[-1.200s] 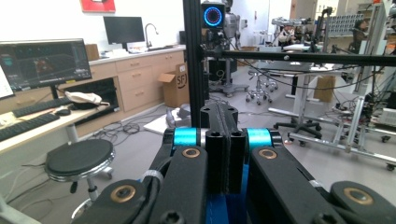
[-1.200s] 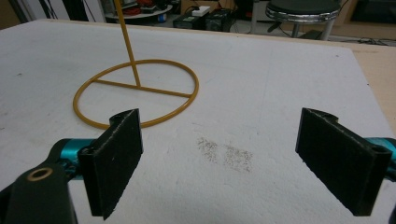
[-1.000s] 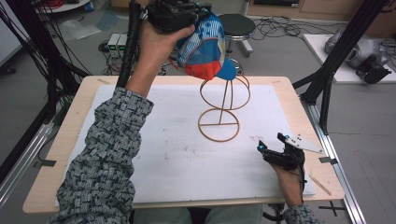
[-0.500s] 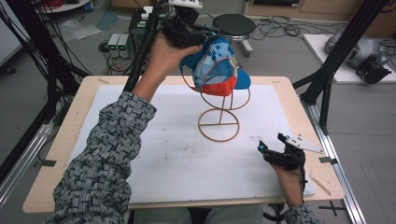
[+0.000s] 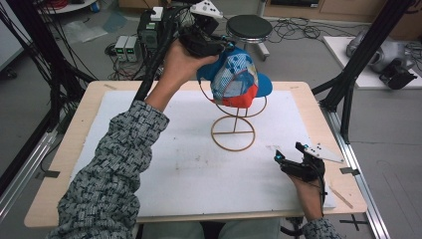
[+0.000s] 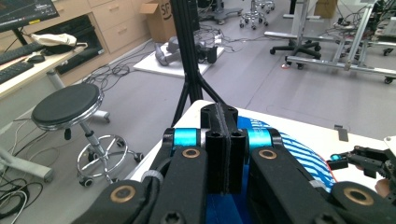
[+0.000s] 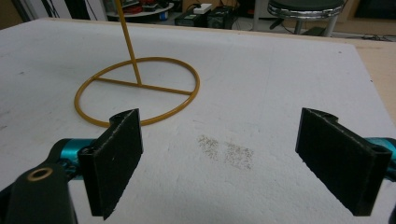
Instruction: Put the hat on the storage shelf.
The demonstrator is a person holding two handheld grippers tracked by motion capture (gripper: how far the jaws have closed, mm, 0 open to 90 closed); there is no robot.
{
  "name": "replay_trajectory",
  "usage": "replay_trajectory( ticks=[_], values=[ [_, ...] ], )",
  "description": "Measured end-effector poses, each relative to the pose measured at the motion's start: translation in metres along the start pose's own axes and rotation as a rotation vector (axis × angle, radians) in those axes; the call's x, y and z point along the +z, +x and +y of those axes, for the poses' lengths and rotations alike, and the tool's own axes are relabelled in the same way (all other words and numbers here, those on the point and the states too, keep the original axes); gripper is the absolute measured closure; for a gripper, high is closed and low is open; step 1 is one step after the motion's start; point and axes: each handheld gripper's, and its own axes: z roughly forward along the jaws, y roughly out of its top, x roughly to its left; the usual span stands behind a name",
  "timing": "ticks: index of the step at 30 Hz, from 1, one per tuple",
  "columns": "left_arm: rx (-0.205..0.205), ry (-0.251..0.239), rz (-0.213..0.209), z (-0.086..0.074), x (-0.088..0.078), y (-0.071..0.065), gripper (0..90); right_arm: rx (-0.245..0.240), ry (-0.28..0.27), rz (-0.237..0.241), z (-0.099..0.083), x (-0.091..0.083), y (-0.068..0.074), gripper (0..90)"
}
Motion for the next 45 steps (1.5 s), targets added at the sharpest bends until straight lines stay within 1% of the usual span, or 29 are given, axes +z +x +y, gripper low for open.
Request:
replay_trajectory(
  ticks=[3, 4, 5, 6, 7, 8, 9, 11, 12, 13, 15, 21, 24, 27, 29, 31, 32, 37, 42, 45],
  values=[
    [0.003, 0.007, 0.003, -0.002, 0.002, -0.001, 89.8, 0.002, 0.000, 0.000, 0.000, 0.000, 0.000, 13.8],
    [0.006, 0.010, 0.002, -0.003, 0.002, -0.002, 89.8, -0.005, -0.002, 0.001, 0.000, 0.001, 0.000, 13.8],
    [0.005, 0.001, 0.009, -0.004, 0.002, -0.003, 89.8, -0.003, 0.000, 0.002, 0.000, 0.001, 0.000, 13.8],
    [0.006, -0.019, 0.013, -0.007, 0.002, -0.003, 89.8, -0.003, -0.001, 0.002, 0.000, 0.001, 0.000, 13.8],
    [-0.017, -0.012, 0.007, -0.012, 0.004, -0.001, 89.8, -0.003, 0.000, 0.003, 0.000, 0.001, 0.000, 13.8],
    [-0.017, -0.012, 0.007, -0.012, 0.004, -0.001, 89.8, -0.003, 0.000, 0.003, 0.000, 0.001, 0.000, 13.8],
    [-0.014, -0.007, 0.015, -0.017, 0.004, -0.001, 89.8, -0.005, 0.000, 0.003, 0.000, 0.001, 0.000, 13.8],
    [-0.029, -0.011, 0.009, -0.023, 0.006, 0.000, 89.8, -0.003, 0.003, 0.004, 0.000, 0.002, 0.001, 13.9],
    [-0.030, 0.000, 0.009, -0.027, 0.007, 0.001, 89.8, -0.003, 0.003, 0.003, 0.000, 0.002, 0.001, 13.8],
    [-0.027, -0.002, 0.012, -0.030, 0.008, 0.001, 89.8, -0.003, 0.006, 0.002, 0.000, 0.002, 0.001, 13.8],
    [-0.042, -0.010, 0.007, -0.035, 0.009, 0.002, 89.8, -0.008, 0.004, 0.002, 0.000, 0.003, 0.000, 13.8],
    [-0.052, -0.014, 0.003, -0.048, 0.013, 0.002, 89.8, -0.011, 0.007, 0.003, 0.001, 0.004, 0.001, 13.8],
    [-0.062, -0.016, -0.006, -0.051, 0.015, 0.001, 89.8, -0.009, 0.008, 0.003, 0.001, 0.004, 0.001, 13.8],
    [-0.064, -0.018, -0.017, -0.053, 0.018, -0.001, 89.8, -0.009, 0.009, 0.002, 0.001, 0.004, 0.001, 13.8],
    [-0.060, -0.010, -0.024, -0.054, 0.020, -0.004, 89.8, -0.009, 0.009, 0.003, 0.000, 0.004, 0.001, 13.8],
    [-0.064, -0.014, -0.035, -0.056, 0.022, -0.006, 89.8, -0.009, 0.010, 0.004, 0.000, 0.004, 0.001, 13.8],
    [-0.057, -0.011, -0.038, -0.056, 0.023, -0.007, 89.8, -0.008, 0.010, 0.004, 0.000, 0.004, 0.001, 13.8],
    [-0.053, -0.010, -0.051, -0.057, 0.025, -0.011, 89.8, -0.009, 0.009, 0.006, 0.000, 0.004, 0.000, 13.8],
    [-0.059, -0.007, -0.065, -0.059, 0.031, -0.014, 89.7, -0.014, 0.008, 0.007, 0.000, 0.004, 0.001, 13.8],
    [-0.050, -0.002, -0.070, -0.059, 0.035, -0.017, 89.7, -0.014, 0.010, 0.007, 0.000, 0.005, 0.001, 13.8]
  ],
)
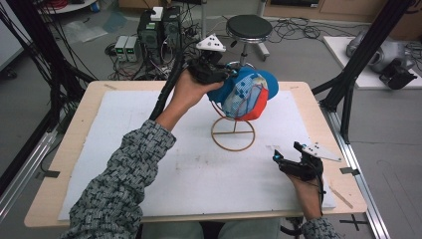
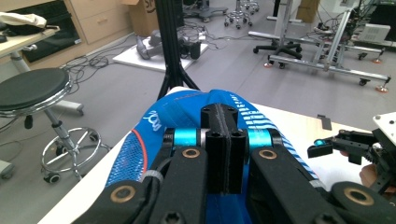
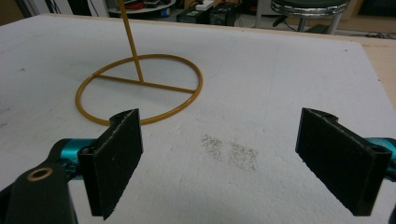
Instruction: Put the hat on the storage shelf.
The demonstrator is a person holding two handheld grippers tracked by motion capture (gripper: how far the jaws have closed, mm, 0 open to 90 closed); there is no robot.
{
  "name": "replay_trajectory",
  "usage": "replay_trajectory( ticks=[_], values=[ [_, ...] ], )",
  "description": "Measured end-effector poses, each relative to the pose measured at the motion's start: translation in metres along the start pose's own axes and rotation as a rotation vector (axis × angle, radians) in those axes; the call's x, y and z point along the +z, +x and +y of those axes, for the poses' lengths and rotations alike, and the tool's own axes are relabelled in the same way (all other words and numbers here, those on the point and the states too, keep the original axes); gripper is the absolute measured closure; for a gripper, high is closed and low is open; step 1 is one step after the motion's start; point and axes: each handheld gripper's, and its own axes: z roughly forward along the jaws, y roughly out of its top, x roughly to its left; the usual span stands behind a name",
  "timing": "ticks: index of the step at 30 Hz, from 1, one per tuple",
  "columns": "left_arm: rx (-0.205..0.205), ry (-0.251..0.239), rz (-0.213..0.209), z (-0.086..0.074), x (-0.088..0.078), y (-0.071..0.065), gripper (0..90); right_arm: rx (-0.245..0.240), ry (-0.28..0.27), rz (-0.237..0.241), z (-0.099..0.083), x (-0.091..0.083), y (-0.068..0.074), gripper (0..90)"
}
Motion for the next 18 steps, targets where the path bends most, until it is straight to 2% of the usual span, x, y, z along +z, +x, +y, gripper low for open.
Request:
replay_trajectory(
  ticks=[3, 12, 18],
  values=[
    [0.016, 0.013, 0.010, -0.001, 0.004, -0.003, 89.6, -0.001, -0.001, -0.001, 0.000, 0.000, 0.000, 13.8],
    [0.025, 0.009, 0.021, -0.004, 0.014, -0.003, 89.5, 0.000, 0.005, 0.006, 0.000, 0.000, 0.000, 13.8],
    [0.020, 0.006, 0.033, -0.010, 0.015, 0.004, 89.4, 0.002, 0.007, 0.008, 0.000, 0.000, 0.000, 13.8]
  ],
)
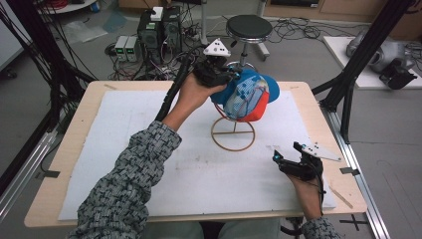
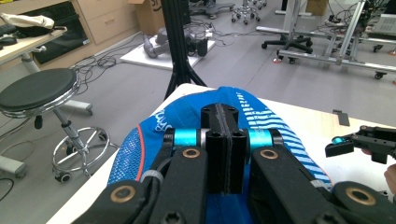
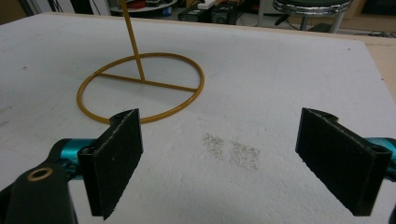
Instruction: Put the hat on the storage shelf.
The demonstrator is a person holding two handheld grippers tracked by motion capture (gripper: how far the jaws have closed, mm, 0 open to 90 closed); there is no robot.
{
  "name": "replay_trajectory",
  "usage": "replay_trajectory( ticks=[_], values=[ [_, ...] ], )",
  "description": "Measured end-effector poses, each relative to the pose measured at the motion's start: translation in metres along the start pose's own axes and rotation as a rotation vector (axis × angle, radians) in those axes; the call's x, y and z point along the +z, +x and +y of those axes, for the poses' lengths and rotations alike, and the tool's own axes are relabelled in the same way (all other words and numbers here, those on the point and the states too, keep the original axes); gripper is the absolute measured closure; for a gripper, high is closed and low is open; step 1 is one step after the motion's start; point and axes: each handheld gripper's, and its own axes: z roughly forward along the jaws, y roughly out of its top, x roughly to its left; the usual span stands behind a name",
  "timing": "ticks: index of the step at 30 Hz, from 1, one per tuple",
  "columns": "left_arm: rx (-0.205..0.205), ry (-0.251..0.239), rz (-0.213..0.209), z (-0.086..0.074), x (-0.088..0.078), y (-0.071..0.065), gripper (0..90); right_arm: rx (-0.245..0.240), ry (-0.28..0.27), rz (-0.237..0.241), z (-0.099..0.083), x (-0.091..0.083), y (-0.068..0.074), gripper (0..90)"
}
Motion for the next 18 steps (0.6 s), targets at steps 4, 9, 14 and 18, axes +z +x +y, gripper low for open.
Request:
replay_trajectory(
  ticks=[4, 9, 14, 18],
  values=[
    [0.002, 0.001, -0.003, -0.0029, 0.0012, 0.0017, 89.3, 0.001, -0.001, 0.000, 0.0000, 0.0004, 0.0000, 13.8],
    [0.006, -0.005, -0.008, -0.0038, 0.0032, 0.0011, 88.5, 0.000, 0.004, 0.003, 0.0002, 0.0008, 0.0007, 13.8],
    [0.001, -0.006, -0.014, -0.0046, 0.0032, 0.0020, 84.6, 0.002, 0.002, 0.002, 0.0001, 0.0008, 0.0001, 13.8],
    [0.006, -0.005, -0.022, -0.0054, 0.0034, 0.0019, 80.6, 0.000, 0.005, 0.001, -0.0001, 0.0006, -0.0001, 13.9]
  ],
)
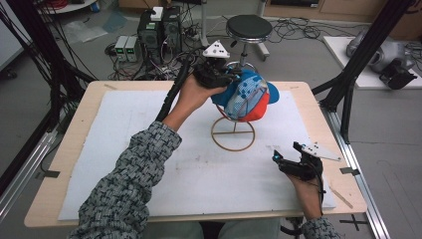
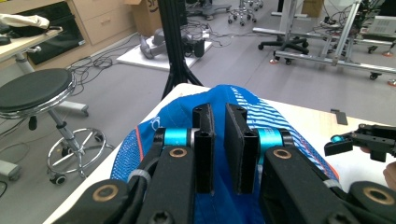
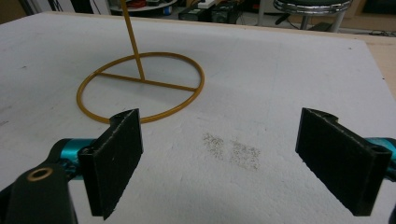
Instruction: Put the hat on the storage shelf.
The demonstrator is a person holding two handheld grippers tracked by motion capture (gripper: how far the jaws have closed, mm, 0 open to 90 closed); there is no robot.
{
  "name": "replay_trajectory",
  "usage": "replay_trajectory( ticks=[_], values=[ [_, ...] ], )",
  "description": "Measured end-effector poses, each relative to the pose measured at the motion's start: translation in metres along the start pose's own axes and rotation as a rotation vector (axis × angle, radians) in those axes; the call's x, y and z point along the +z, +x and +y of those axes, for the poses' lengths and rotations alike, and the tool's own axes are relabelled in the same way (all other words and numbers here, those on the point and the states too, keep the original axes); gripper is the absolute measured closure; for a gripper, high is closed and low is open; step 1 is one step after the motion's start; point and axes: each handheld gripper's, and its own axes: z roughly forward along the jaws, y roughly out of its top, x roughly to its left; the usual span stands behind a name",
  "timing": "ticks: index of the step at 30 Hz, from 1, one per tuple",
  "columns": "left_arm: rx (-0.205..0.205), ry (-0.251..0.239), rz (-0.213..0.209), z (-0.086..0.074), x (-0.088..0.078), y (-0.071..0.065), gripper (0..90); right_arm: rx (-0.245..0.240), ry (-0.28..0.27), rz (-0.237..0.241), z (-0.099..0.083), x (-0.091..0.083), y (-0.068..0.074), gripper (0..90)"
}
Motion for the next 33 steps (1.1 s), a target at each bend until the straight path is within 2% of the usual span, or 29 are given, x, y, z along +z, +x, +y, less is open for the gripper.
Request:
replay_trajectory(
  ticks=[9, 18, 25, 31, 33],
  values=[
    [-0.009, -0.007, -0.002, -0.002, -0.003, 0.001, 70.3, 0.001, -0.003, 0.000, 0.000, 0.000, 0.000, 13.8],
    [-0.015, -0.025, 0.008, -0.003, -0.015, 0.006, 63.6, 0.000, -0.003, -0.003, 0.000, 0.000, -0.001, 13.8],
    [-0.006, -0.022, 0.045, -0.007, -0.032, 0.010, 59.6, -0.005, -0.004, 0.001, 0.001, 0.003, 0.001, 13.8],
    [-0.022, -0.021, 0.085, -0.016, -0.051, 0.019, 54.5, -0.007, -0.001, 0.012, 0.003, 0.007, 0.004, 13.9],
    [-0.028, -0.020, 0.110, -0.020, -0.060, 0.022, 52.7, -0.013, -0.007, 0.014, 0.004, 0.009, 0.004, 13.9]
  ],
)
